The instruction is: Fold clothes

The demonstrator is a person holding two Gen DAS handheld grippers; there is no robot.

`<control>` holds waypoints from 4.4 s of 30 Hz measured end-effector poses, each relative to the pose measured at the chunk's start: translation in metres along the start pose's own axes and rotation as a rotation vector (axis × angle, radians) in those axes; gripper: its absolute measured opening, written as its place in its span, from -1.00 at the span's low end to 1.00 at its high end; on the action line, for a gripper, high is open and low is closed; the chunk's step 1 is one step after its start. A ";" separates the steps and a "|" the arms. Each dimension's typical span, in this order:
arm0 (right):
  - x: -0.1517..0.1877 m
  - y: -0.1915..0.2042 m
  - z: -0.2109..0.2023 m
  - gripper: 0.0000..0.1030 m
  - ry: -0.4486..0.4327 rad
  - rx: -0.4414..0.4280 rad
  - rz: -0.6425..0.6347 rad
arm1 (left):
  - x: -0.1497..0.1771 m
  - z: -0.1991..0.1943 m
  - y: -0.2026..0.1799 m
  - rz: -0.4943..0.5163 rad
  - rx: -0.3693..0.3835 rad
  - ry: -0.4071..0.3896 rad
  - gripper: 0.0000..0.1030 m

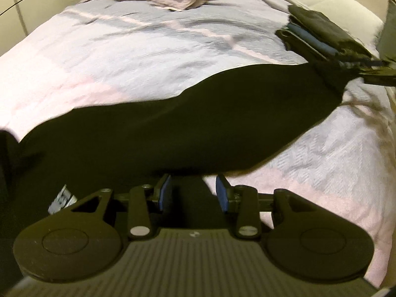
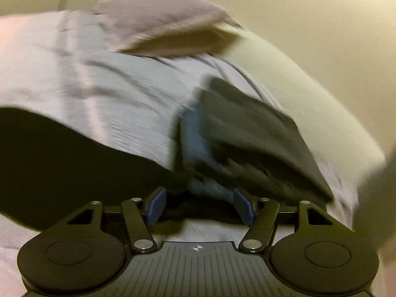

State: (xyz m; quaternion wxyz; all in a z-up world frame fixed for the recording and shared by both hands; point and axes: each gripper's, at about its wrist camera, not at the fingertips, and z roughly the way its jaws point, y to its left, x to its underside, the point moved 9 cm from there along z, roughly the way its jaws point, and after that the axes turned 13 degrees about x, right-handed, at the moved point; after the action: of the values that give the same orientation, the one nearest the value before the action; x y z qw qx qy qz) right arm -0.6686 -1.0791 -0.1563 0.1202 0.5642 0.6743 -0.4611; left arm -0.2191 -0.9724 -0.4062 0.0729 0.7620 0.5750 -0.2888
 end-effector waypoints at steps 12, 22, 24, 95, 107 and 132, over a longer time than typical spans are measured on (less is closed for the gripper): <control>0.044 0.109 -0.100 0.26 0.149 -0.597 0.001 | 0.154 -0.076 0.014 -0.244 -0.188 0.158 -0.33; 0.105 0.213 -0.216 0.26 0.316 -1.017 -0.175 | 0.322 -0.171 -0.007 -0.477 -0.261 0.203 -0.22; 0.127 0.215 -0.229 0.26 0.353 -0.994 -0.218 | 0.347 -0.192 -0.014 -0.495 -0.247 0.177 -0.22; 0.133 0.402 -0.521 0.08 0.319 -0.751 -0.343 | 0.581 -0.536 0.300 -0.957 -0.501 -0.212 -0.88; 0.110 0.413 -0.532 0.08 0.310 -0.722 -0.264 | 0.617 -0.597 0.307 -1.026 -0.669 -0.266 -0.90; 0.073 0.274 -0.526 0.70 0.271 -0.566 -0.032 | 0.406 -0.514 0.069 -0.675 -0.403 -0.226 0.55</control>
State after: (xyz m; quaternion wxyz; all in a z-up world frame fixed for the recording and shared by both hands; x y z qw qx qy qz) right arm -0.2659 -0.6502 -0.0518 0.1744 0.5539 0.7945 -0.1775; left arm 0.0977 -0.4283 -0.2111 0.1846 0.4645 0.8262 -0.2600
